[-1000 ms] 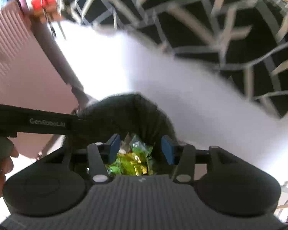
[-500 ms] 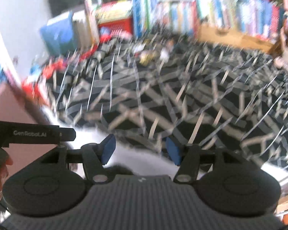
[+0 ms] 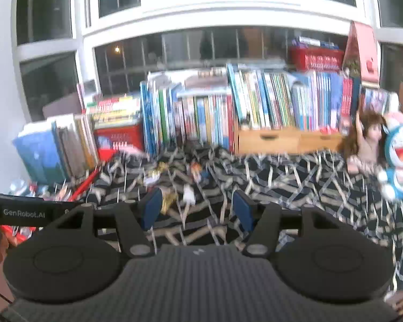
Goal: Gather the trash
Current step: 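Return both tools to the trash pile on the blanket, then grasp the gold foil wrapper with the left tool while the right tool grasps white tissue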
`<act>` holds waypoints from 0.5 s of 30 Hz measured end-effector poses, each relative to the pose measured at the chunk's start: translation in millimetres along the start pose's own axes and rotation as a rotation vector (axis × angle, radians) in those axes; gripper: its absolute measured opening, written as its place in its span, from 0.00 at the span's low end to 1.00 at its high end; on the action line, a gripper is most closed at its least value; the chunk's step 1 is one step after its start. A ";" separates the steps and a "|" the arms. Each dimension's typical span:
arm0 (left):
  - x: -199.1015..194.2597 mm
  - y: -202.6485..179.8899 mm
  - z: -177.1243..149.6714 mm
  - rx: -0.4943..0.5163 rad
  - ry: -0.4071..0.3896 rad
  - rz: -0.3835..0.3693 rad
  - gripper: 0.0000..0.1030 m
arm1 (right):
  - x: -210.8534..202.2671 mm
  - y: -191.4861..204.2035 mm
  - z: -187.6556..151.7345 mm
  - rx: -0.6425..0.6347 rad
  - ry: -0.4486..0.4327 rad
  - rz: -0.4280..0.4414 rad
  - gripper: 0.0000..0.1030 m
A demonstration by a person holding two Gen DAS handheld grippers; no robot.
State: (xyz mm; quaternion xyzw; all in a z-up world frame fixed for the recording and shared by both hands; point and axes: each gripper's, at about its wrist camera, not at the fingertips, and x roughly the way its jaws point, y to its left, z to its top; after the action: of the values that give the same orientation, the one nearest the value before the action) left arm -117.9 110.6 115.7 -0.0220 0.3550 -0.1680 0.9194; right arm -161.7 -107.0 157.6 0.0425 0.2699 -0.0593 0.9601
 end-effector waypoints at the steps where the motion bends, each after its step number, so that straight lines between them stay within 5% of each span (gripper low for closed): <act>1: 5.3 1.3 11.8 -0.002 -0.012 -0.006 0.87 | 7.2 -2.6 8.5 0.003 -0.012 0.001 0.69; 10: 86.4 8.1 73.3 -0.036 -0.073 0.035 0.87 | 117.8 -22.1 50.6 -0.024 -0.023 0.072 0.66; 15: 173.2 5.3 71.9 -0.050 0.004 0.063 0.84 | 188.3 -35.5 45.5 -0.047 0.041 0.131 0.61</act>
State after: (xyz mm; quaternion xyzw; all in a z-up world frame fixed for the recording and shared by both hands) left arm 50.9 53.7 56.8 -0.0336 0.3617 -0.1301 0.9226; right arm 16.4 -164.4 96.0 0.0387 0.2874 0.0111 0.9570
